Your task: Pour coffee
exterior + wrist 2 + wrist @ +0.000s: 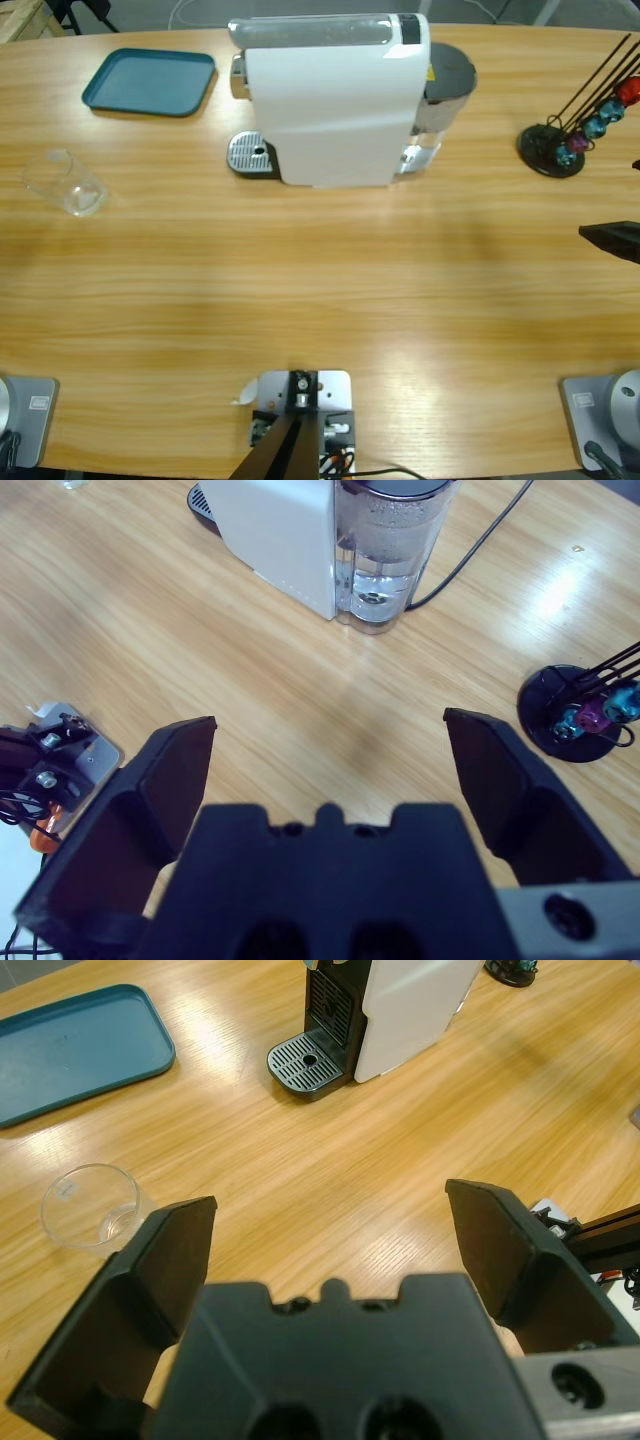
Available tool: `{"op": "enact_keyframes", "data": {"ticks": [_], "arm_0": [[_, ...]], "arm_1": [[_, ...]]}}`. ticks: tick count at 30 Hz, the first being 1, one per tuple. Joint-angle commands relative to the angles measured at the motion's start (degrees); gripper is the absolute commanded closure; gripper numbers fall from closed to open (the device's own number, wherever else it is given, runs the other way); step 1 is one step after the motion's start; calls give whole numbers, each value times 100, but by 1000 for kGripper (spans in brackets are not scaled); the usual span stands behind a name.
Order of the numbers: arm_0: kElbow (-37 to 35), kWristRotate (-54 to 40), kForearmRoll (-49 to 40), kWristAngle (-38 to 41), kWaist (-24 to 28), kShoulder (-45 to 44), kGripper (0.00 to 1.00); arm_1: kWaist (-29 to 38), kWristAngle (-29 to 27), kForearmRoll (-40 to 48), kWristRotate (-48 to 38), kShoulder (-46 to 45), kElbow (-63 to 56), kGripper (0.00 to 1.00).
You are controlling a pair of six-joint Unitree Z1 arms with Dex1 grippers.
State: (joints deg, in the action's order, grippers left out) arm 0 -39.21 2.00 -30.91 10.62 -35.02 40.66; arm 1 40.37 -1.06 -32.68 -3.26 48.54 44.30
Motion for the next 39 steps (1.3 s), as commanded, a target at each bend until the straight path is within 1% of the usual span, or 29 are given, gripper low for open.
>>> {"op": "enact_keyframes", "data": {"ticks": [1, 7, 10, 13, 16, 20, 22, 25, 28, 31, 33, 39], "arm_0": [[168, 95, 59, -69, -36, 100, 0], [165, 99, 68, -85, -38, 147, 0], [89, 215, 70, -74, -40, 216, 0], [-159, 373, 258, -2, -38, 722, 0], [-554, 809, 592, 35, -40, 1464, 0], [-1184, 1424, 720, 551, -36, 2575, 0], [-1384, 1841, 1003, 683, -40, 3009, 0], [-1437, 2978, 1715, 685, -14, 3494, 0], [-1440, 3639, 2299, 680, 66, 3902, 0], [-1458, 3897, 2872, 998, 111, 4424, 9], [-1458, 4042, 3084, 1126, 174, 4658, 11], [-1551, 4251, 3230, 1318, 233, 5155, 28]], "arm_1": [[31, -96, 69, -44, 9, -194, 0], [33, -96, 60, -44, 38, -185, 0], [33, -96, 86, -56, -126, -229, 0], [28, -96, 78, -70, -5, -202, 0], [26, -88, 79, -70, -75, -220, 0], [28, -52, 86, -70, -50, -220, 0], [24, -44, 81, -70, 6, -201, 0], [26, -45, 69, -70, 81, -178, 0], [29, -44, 69, -70, 76, -176, 0], [28, -44, 69, -70, 73, -181, 0], [24, -37, 69, -70, 76, -176, 0], [28, -52, 60, -70, 166, -155, 0]]}}
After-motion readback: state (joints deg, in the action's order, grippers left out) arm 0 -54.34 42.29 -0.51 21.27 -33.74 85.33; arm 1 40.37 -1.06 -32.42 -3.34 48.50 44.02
